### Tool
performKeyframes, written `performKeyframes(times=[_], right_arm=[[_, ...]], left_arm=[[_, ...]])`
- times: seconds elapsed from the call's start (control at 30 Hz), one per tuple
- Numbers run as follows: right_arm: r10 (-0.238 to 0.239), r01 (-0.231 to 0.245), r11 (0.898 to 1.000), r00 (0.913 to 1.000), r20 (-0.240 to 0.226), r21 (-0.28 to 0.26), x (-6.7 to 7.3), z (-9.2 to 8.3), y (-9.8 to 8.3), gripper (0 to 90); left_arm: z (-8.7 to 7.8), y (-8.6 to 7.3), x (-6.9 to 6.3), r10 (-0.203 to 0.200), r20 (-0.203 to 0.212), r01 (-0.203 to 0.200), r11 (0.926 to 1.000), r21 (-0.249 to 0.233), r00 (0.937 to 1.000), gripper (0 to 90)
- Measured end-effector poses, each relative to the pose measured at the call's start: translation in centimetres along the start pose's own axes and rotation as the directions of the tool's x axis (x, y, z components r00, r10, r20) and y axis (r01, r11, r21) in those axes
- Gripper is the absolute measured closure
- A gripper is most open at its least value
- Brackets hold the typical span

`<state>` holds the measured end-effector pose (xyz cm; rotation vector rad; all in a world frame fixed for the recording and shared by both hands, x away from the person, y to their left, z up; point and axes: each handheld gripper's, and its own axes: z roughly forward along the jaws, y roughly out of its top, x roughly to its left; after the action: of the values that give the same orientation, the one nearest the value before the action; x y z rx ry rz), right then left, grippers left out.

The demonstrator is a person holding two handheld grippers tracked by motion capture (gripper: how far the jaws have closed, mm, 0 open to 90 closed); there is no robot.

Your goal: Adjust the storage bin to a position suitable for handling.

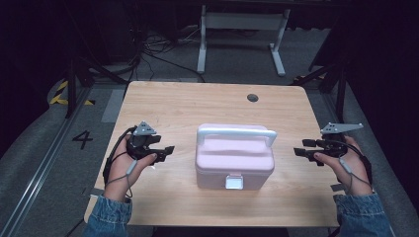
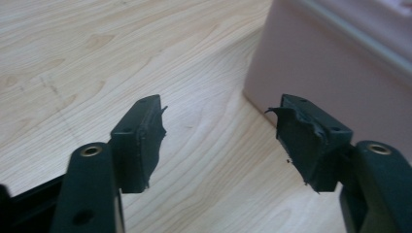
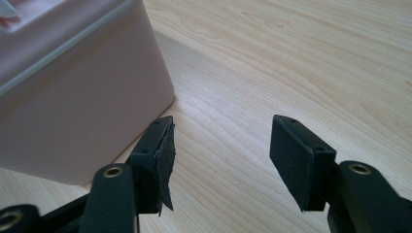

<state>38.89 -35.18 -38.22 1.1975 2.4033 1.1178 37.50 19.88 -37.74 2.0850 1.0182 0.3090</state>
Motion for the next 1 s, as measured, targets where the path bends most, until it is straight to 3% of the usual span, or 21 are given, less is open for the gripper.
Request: performKeyframes(times=[0.1, 0.47, 0.83, 0.93, 1.0], right_arm=[[0.0, 0.0, 1.0, 1.0, 0.0, 0.007, 0.0, 0.0, -0.2, 42.5], [0.011, -0.011, 1.0, 0.9999, 0.007, 0.011, 0.1, -0.4, -1.0, 42.7], [0.02, -0.02, 1.0, 0.9996, 0.017, 0.012, 0.2, -0.8, -1.7, 42.7], [0.02, -0.02, 1.0, 0.9996, 0.018, 0.01, 0.3, -0.8, -1.8, 42.7], [0.018, -0.019, 1.0, 0.9997, 0.018, 0.013, 0.3, -0.8, -1.9, 42.7]], left_arm=[[-0.3, 0.5, -0.3, 0.001, 0.024, 0.0, 0.9994, -0.034, 0.9997, 31.0], [-1.6, 2.4, -2.3, 0.082, 0.078, -0.072, 0.9901, -0.12, 0.9935, 30.1], [-1.8, 4.0, -4.4, 0.179, 0.131, -0.158, 0.9743, -0.161, 0.9751, 28.1], [-1.8, 4.1, -4.7, 0.178, 0.14, -0.155, 0.9742, -0.164, 0.9739, 28.1], [-1.8, 4.4, -5.0, 0.201, 0.147, -0.171, 0.9668, -0.189, 0.9685, 29.2]])
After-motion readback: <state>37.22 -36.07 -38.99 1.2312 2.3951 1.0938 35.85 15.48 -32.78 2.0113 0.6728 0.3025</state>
